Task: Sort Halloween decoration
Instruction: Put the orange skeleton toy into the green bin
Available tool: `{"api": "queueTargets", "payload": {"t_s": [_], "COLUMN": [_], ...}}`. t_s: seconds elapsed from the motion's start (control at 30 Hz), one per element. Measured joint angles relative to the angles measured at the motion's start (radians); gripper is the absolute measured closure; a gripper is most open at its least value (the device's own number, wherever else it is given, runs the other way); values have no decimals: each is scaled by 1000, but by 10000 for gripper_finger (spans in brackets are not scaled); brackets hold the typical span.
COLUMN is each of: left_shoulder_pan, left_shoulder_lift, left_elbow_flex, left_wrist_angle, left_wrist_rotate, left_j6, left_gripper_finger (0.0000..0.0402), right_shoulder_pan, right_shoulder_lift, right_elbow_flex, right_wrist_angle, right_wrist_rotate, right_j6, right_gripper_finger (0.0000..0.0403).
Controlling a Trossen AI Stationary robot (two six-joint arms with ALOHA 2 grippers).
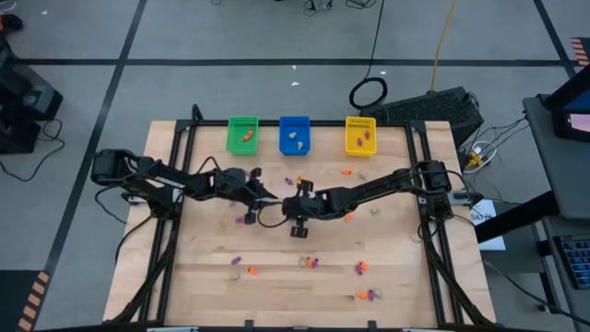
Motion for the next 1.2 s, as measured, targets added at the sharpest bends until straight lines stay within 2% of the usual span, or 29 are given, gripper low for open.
{"api": "queueTargets", "payload": {"t_s": [0.13, 0.27, 0.43, 0.57, 0.97, 1.2], "left_shoulder_pan": [-29, -71, -107, -114, -133, -133], "left_shoulder_lift": [0, 0, 0, 0, 0, 0], "left_elbow_flex": [0, 0, 0, 0, 0, -1], "left_wrist_angle": [13, 12, 15, 42, 55, 53], "left_wrist_rotate": [-94, -105, -174, -192, -190, -190], "left_j6": [53, 106, 136, 132, 164, 196], "left_gripper_finger": [260, 222, 213, 236, 345, 383], "right_shoulder_pan": [8, 15, 15, 15, 15, 15], "right_shoulder_lift": [0, -1, -1, -1, -1, -1], "right_elbow_flex": [25, 45, 51, 51, 50, 49], "right_wrist_angle": [1, 3, 18, 45, 65, 75], "right_wrist_rotate": [44, 76, 76, 76, 76, 73], "right_j6": [-45, -59, -64, -66, -67, -56], "right_gripper_finger": [389, 389, 389, 389, 389, 388]}}
